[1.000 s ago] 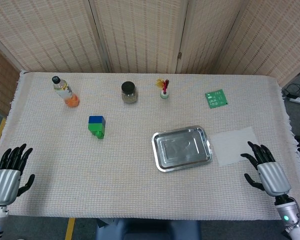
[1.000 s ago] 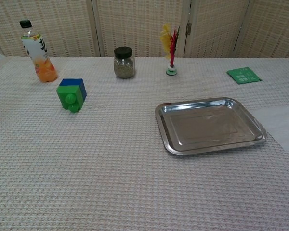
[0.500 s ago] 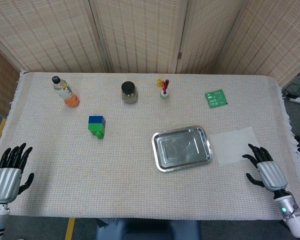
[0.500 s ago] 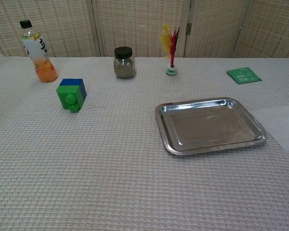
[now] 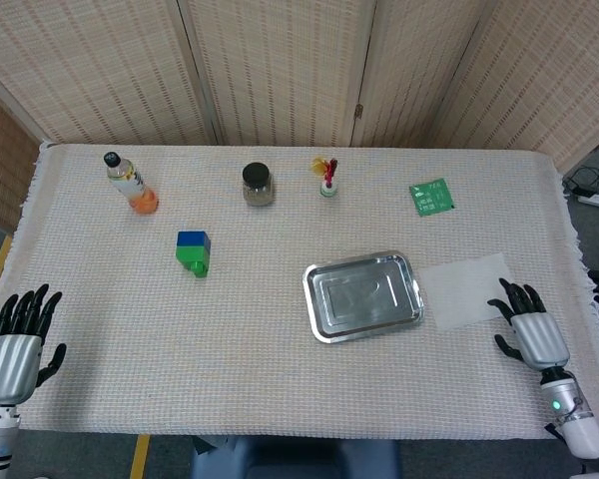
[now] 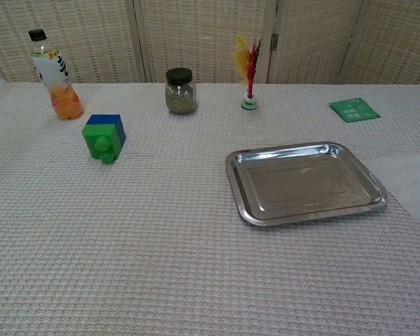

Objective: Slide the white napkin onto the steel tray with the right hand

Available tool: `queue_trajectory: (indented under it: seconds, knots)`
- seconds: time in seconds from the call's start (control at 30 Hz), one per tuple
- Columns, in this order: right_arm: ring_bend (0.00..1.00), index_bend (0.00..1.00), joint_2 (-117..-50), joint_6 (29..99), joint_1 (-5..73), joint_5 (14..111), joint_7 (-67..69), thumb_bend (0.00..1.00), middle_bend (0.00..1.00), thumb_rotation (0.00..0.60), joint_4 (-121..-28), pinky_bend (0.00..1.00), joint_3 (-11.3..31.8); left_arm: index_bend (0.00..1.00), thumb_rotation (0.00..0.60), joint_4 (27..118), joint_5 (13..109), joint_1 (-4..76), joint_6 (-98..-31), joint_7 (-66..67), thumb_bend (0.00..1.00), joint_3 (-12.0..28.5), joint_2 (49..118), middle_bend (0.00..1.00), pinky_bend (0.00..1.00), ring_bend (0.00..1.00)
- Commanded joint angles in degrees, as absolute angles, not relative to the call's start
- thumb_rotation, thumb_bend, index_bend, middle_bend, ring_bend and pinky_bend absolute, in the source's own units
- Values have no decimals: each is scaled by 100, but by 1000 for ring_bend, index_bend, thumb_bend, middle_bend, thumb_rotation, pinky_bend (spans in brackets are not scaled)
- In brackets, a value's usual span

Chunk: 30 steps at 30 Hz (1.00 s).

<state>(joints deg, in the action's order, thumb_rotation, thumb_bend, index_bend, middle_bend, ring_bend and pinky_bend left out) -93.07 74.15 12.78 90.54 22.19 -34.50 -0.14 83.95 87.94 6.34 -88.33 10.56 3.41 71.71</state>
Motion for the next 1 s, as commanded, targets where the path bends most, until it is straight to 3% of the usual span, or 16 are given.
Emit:
queue_trajectory:
  seconds: [0.03,0.47,1.0]
  knots:
    - [0,305,-9513,7267,1376,9004,2218,395,0,600,-3166,0,9,0,600,8387,8790,641,-8816,1031,446,340,7166,0,0,0]
    - [0,311,-10068,6970,1576,8860,2225,395,0,600,-2385,0,90,0,600,8396,8635,673,-8680,1014,446,371,7152,0,0,0]
    - [0,321,-10254,6726,1741,8855,2083,395,0,600,-2217,0,41,0,600,8471,8669,670,-8672,1010,443,327,7092,0,0,0]
